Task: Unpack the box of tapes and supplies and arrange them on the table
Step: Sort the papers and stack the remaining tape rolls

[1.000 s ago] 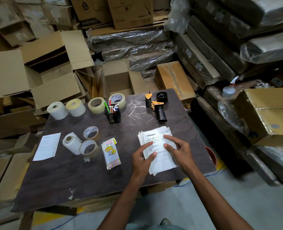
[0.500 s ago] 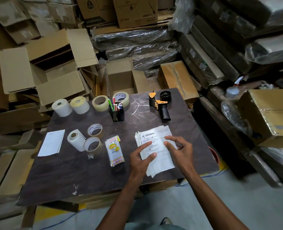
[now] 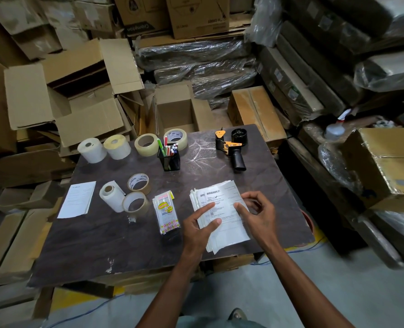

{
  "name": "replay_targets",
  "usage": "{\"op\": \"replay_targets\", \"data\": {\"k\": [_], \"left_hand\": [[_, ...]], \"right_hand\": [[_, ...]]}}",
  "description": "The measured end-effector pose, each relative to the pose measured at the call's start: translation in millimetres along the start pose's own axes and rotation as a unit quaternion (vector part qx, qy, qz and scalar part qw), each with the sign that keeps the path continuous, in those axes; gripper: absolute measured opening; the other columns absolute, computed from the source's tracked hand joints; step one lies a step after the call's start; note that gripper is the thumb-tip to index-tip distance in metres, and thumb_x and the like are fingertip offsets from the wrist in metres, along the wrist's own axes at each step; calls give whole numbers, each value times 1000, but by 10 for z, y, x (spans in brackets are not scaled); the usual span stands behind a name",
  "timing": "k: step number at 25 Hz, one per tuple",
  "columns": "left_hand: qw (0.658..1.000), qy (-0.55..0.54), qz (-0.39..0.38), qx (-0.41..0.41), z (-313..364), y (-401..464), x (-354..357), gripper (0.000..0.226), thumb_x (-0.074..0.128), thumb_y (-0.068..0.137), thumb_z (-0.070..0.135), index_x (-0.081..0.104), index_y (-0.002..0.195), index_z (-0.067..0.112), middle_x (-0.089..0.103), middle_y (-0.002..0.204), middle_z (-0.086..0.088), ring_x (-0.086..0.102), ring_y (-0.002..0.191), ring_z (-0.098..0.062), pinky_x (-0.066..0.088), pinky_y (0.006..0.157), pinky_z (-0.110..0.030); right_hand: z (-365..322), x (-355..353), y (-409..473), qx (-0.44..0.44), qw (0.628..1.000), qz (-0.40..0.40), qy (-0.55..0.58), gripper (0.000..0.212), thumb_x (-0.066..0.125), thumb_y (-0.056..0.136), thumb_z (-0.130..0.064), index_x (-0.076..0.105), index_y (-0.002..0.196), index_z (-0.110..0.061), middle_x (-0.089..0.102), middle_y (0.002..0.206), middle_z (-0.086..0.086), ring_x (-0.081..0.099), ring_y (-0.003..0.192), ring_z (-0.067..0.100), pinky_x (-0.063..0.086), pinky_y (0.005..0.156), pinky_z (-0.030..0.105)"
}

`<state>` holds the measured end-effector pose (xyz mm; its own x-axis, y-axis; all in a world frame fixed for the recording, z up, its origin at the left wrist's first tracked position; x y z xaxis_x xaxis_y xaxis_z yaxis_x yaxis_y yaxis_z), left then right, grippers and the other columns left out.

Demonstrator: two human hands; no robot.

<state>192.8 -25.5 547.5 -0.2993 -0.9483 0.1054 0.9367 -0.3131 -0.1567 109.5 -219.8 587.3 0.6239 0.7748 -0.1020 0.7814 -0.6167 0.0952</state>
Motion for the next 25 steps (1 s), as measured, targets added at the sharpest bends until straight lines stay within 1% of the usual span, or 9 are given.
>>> {"op": "replay_targets", "data": {"k": [4, 8, 13, 15, 17, 19, 21, 22, 25], "left_hand": [[1000, -1, 5, -1, -10, -7, -21, 41, 82, 76, -3, 76, 110, 19, 70, 119, 9, 70, 108, -14, 60, 87, -42], [1000, 7, 8, 2, -4, -6, -30, 42, 82, 75, -1, 76, 111, 20, 69, 121, 7, 69, 108, -13, 61, 86, -38], [1000, 12, 8, -1, 1, -10, -24, 42, 82, 76, -2, 75, 110, 21, 70, 117, 11, 69, 106, -9, 61, 85, -38], [1000, 17, 6, -7, -21, -14, -24, 42, 82, 76, -2, 75, 111, 20, 72, 111, 17, 69, 105, -8, 61, 86, -40], [1000, 26, 3, -3, -32, -17, -21, 42, 82, 76, 0, 76, 111, 21, 73, 109, 20, 69, 106, -8, 60, 87, -41], [999, 35, 2, 1, -17, -22, -15, 41, 83, 76, 1, 76, 111, 22, 72, 111, 22, 69, 106, -7, 60, 88, -41], [999, 35, 3, 0, -16, -16, -7, 40, 83, 76, 1, 77, 109, 24, 72, 110, 24, 69, 105, -6, 60, 87, -42], [999, 36, 2, 0, -17, -14, -5, 40, 83, 76, 1, 77, 108, 25, 72, 109, 25, 69, 105, -6, 60, 87, -42], [999, 41, 3, 8, -19, -9, -10, 40, 84, 76, 4, 78, 107, 28, 72, 114, 19, 69, 107, -9, 60, 86, -41]], "right_hand": [[-10, -42, 27, -6, 1000, 1, -7, 19, 81, 83, -14, 72, 100, -16, 74, 95, -5, 71, 91, 14, 60, 78, 28], [-9, -34, -9, 2, 1000, -2, -13, 22, 80, 85, -17, 75, 105, -22, 74, 99, -9, 71, 92, 10, 60, 75, 25], [-131, 62, 71, -60, 994, -55, -79, 24, 71, 86, -5, 75, 99, -25, 69, 106, -10, 65, 106, 13, 56, 88, 29], [-73, 77, 108, -39, 994, -70, -78, 23, 64, 82, -10, 74, 94, -28, 70, 104, -8, 64, 105, 16, 55, 88, 35], [-97, 81, 126, -28, 995, -74, -56, 21, 54, 82, -21, 74, 89, -24, 72, 99, -2, 65, 98, 19, 54, 82, 36], [-193, 110, 142, -33, 996, -80, -14, 30, 44, 87, -22, 73, 85, -14, 73, 92, 0, 67, 91, 17, 52, 76, 26], [-224, 127, 178, -17, 996, -83, 13, 34, 41, 98, -17, 74, 94, -8, 73, 85, 3, 67, 83, 9, 48, 75, 14], [-214, 138, 196, -2, 996, -87, 29, 32, 43, 103, -17, 74, 101, -9, 72, 81, 5, 66, 80, 7, 48, 75, 13], [-98, 178, 259, 42, 991, -117, 54, 16, 62, 99, -19, 70, 112, -17, 62, 75, 17, 63, 76, 18, 54, 71, 30]]}}
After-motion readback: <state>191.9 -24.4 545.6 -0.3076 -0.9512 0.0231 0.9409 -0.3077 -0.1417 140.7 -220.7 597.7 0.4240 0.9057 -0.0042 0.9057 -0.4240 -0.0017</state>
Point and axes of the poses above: each hand's wrist, its own y-axis towards the middle knuckle, its own x-axis out of the palm, z = x × y, the point moved 10 cm from there along y, towards the middle knuckle
